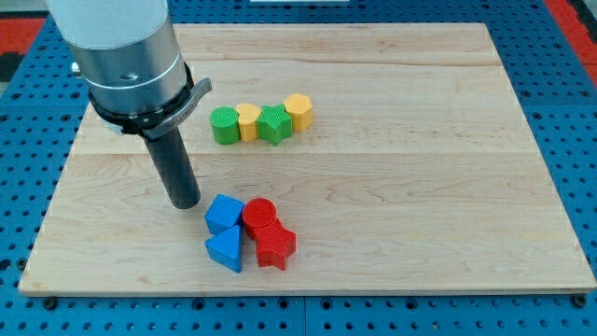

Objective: Separate the blue cube from the group of blocks

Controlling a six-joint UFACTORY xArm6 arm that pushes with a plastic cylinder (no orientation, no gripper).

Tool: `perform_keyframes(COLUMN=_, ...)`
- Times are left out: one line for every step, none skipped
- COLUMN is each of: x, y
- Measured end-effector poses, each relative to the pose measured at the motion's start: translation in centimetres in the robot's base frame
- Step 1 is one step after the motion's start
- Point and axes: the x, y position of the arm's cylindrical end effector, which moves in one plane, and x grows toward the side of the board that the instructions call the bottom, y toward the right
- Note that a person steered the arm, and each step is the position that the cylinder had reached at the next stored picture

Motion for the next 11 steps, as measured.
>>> perform_keyframes(x=0.0, y=0.0)
perform_keyframes(x=0.2, y=-1.9)
perform_keyframes(x=4.4, y=-3.1)
perform_keyframes(x=10.4, y=-2.3)
perform_keyframes(x=10.3, y=1.1)
perform_keyframes(x=10.5, y=6.0)
perform_keyframes(x=10.4, y=7.7)
perform_keyframes(x=10.1, y=8.0)
perform_keyframes(x=8.7, y=8.0)
perform_keyframes(x=6.6, y=5.7)
perform_keyframes(x=4.3, y=4.3)
